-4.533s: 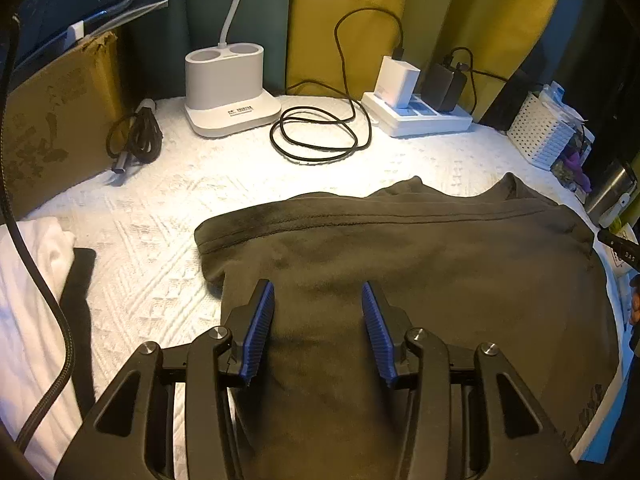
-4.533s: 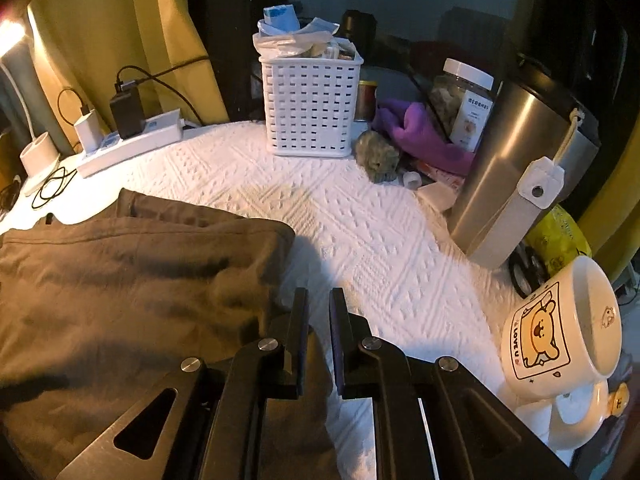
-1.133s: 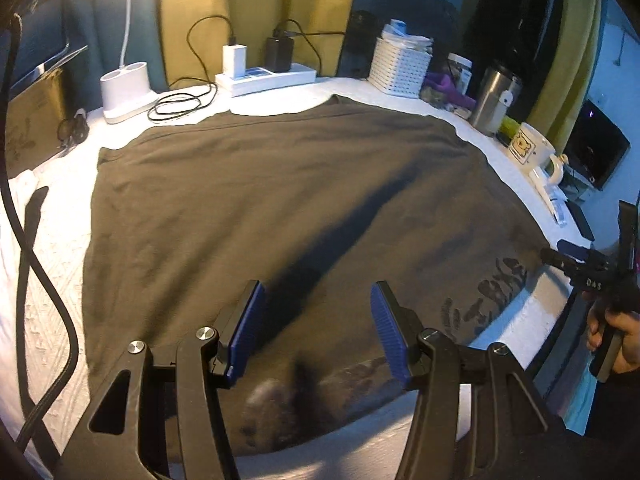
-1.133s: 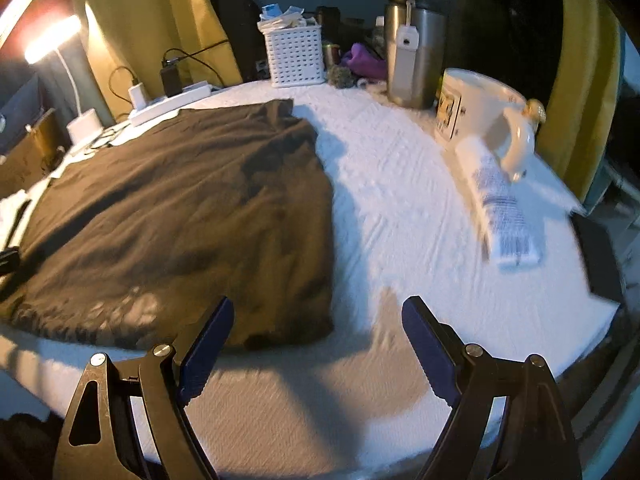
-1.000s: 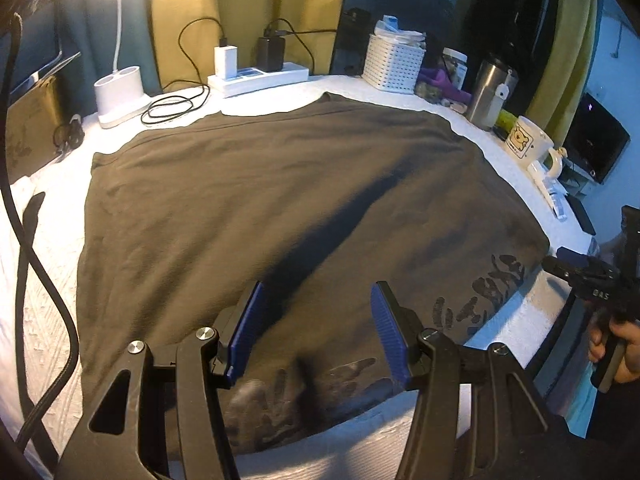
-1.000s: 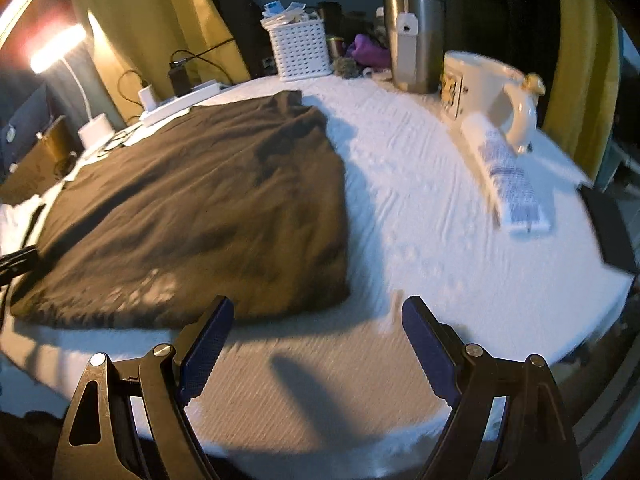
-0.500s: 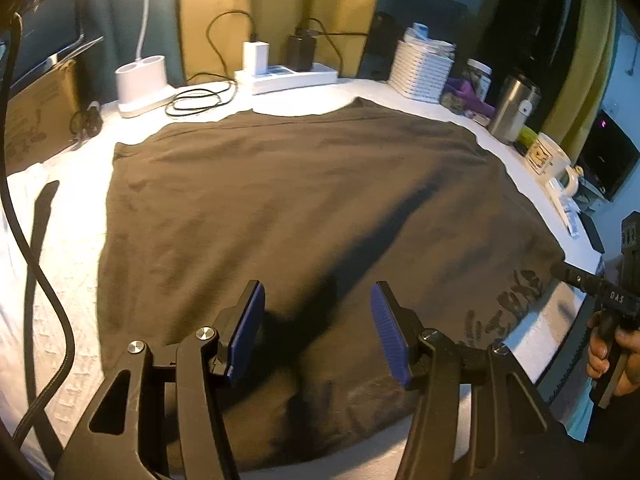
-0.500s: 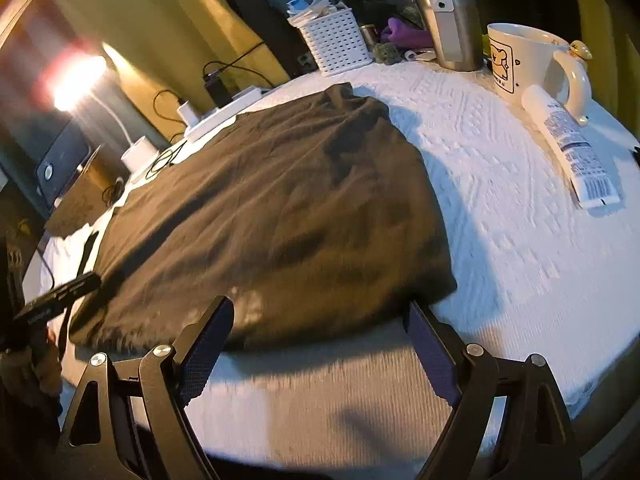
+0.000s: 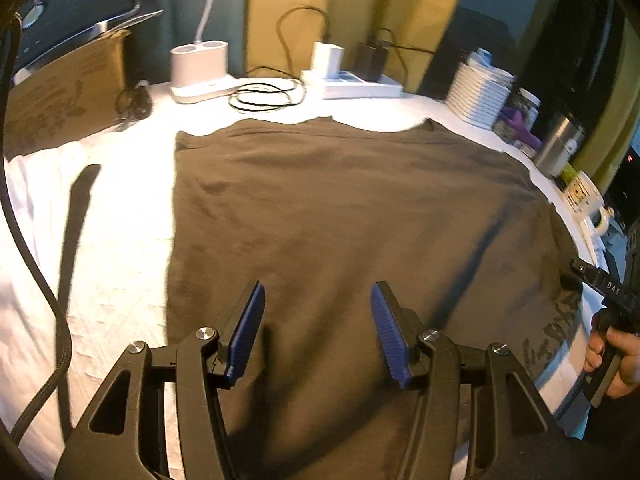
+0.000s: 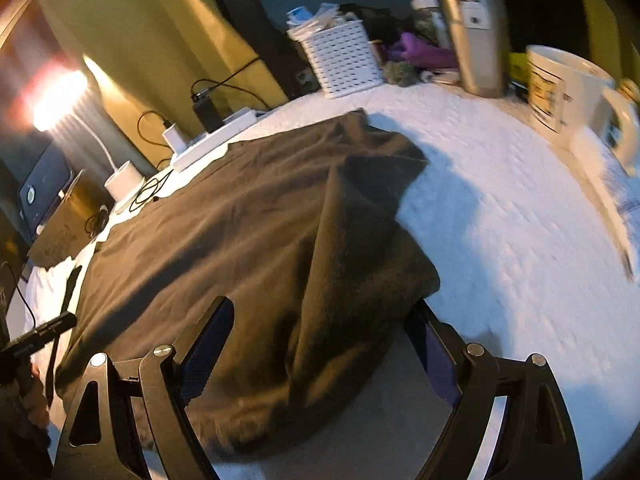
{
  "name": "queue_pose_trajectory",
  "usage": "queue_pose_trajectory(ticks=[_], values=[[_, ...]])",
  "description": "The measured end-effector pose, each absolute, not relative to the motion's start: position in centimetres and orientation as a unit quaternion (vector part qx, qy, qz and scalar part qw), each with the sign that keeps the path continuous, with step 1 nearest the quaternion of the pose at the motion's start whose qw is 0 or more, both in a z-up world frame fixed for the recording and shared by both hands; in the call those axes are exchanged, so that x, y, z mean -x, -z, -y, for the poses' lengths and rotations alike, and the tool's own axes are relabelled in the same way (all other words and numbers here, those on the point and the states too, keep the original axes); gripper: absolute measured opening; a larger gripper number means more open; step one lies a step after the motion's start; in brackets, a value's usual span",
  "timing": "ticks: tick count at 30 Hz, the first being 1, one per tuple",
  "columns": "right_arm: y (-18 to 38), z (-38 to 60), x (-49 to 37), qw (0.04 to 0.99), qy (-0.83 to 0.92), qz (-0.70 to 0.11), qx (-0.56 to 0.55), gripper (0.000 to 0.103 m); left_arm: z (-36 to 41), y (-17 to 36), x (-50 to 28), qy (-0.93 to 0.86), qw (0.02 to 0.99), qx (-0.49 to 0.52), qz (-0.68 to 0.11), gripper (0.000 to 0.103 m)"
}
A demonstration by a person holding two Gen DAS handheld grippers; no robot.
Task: Fold small clothes
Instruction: 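Grasp the shirt body with the right gripper and lift it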
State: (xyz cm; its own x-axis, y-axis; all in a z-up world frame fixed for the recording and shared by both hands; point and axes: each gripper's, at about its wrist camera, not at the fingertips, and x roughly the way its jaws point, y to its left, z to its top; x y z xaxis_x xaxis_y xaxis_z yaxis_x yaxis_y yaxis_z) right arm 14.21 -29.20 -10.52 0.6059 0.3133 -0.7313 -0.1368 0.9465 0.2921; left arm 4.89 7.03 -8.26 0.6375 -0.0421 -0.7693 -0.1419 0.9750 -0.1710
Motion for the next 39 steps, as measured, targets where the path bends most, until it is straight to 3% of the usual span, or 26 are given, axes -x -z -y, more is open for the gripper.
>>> queue_pose_trajectory(ticks=[2,4,10,29,39], values=[[10.6,28.8,-14.9,0.892,-0.12,-0.425,-0.1,0.072,-7.7,8.4,-5.0,-0.033,0.898,0.112,-0.425,0.055],[10.8,28.8,-15.6,0.894,-0.107,-0.425,-0.093,0.048,-8.3,8.5,-5.0,-0.035,0.897,0.116,-0.426,0.055],[10.6,29.3,-16.8,0.885,-0.122,-0.436,-0.111,0.025,-9.3,9.0,-5.5,-0.03,0.895,0.123,-0.428,0.055],[2.0,18.9,-15.5,0.912,-0.193,-0.361,0.022,0.019,-14.6,7.5,-2.7,-0.046,0.913,0.152,-0.376,0.055],[2.6,6.6,-12.7,0.87,-0.323,-0.364,0.081,0.018,-18.1,7.1,0.1,-0.074,0.918,0.168,-0.352,0.055]])
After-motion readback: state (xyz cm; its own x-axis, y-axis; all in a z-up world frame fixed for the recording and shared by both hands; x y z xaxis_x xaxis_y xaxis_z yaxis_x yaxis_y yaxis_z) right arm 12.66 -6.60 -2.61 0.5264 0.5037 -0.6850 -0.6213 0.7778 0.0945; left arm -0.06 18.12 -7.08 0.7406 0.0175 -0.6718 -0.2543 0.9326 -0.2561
